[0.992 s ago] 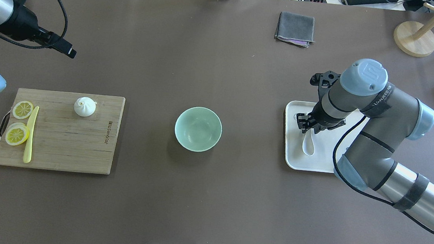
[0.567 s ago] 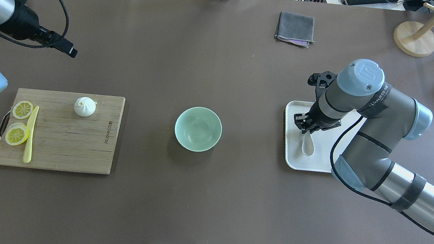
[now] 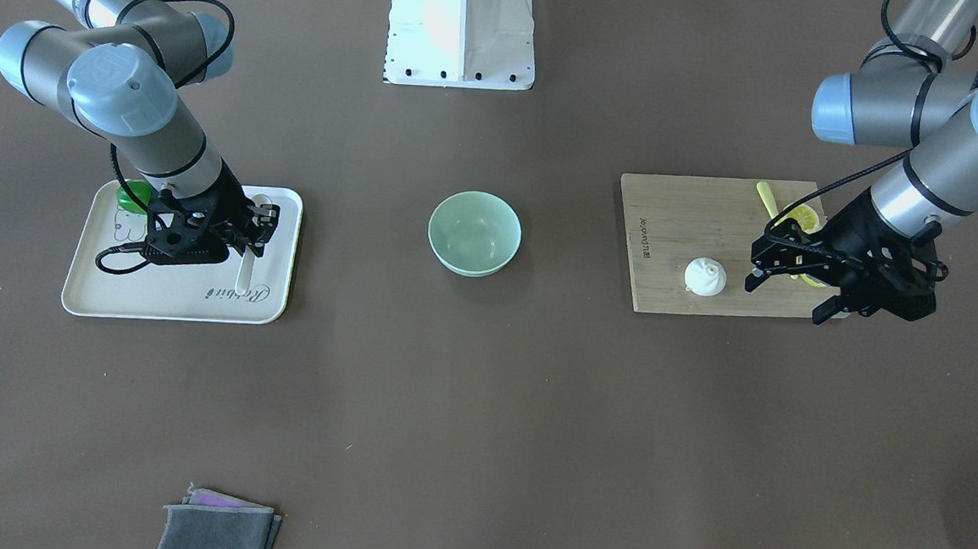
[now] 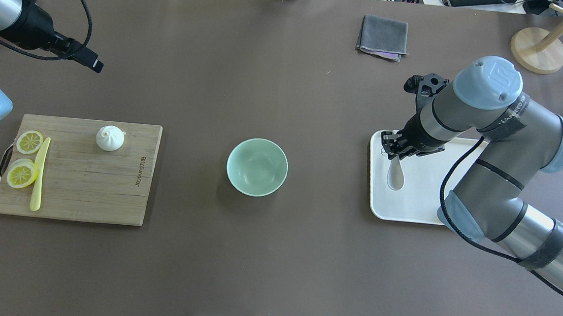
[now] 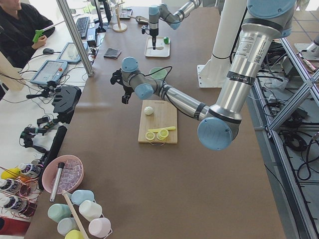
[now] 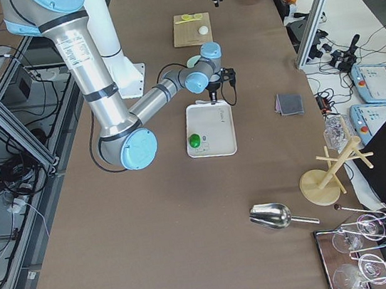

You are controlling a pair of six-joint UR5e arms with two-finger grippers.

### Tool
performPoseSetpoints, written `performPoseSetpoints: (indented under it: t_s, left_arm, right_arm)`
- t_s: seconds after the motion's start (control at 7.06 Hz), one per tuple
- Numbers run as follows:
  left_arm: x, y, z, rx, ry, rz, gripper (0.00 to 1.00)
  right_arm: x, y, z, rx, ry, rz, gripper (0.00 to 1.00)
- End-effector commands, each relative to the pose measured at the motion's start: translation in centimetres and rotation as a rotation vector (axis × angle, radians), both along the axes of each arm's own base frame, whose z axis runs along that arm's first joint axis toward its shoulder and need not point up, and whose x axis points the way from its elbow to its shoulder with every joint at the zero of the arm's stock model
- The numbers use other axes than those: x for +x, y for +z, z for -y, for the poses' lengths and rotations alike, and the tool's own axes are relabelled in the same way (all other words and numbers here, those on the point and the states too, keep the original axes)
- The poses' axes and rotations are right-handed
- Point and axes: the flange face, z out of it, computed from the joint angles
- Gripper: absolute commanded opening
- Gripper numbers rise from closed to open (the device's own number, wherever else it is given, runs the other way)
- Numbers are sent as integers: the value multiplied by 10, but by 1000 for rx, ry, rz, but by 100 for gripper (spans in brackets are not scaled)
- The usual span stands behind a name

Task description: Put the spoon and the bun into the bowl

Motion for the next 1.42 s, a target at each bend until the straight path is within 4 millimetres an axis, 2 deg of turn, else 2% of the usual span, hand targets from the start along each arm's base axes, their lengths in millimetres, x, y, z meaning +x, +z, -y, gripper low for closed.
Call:
performPoseSetpoints:
  t_s: [0.0, 0.14, 0.28, 0.42, 0.57, 0.85, 1.13, 1.28]
  left_arm:
    - [47, 0, -17, 47, 1, 47, 98]
    - [70, 9, -32, 48, 10, 51, 98]
    - [82, 26, -48, 38, -8, 59, 98]
    - [86, 50, -66, 47, -9, 71, 98]
    - [81, 67, -75, 50, -6, 68, 98]
    - [91, 69, -83, 53, 14, 66, 98]
    - [98, 70, -88, 51, 28, 66, 98]
    - [103, 70, -92, 50, 37, 66, 83]
  right_arm:
    - [1, -48, 0, -55, 85, 71, 0]
    - [-8, -65, -2, -53, 84, 92, 0]
    - [-17, -83, -6, -85, 107, 117, 0]
    - [-27, -98, -10, -81, 108, 132, 0]
    - [-39, -110, -15, -89, 118, 143, 0]
    - [-66, -128, -27, -69, 134, 144, 0]
    - [-79, -136, -36, -70, 146, 148, 0]
    - [-87, -142, -40, -65, 151, 151, 0]
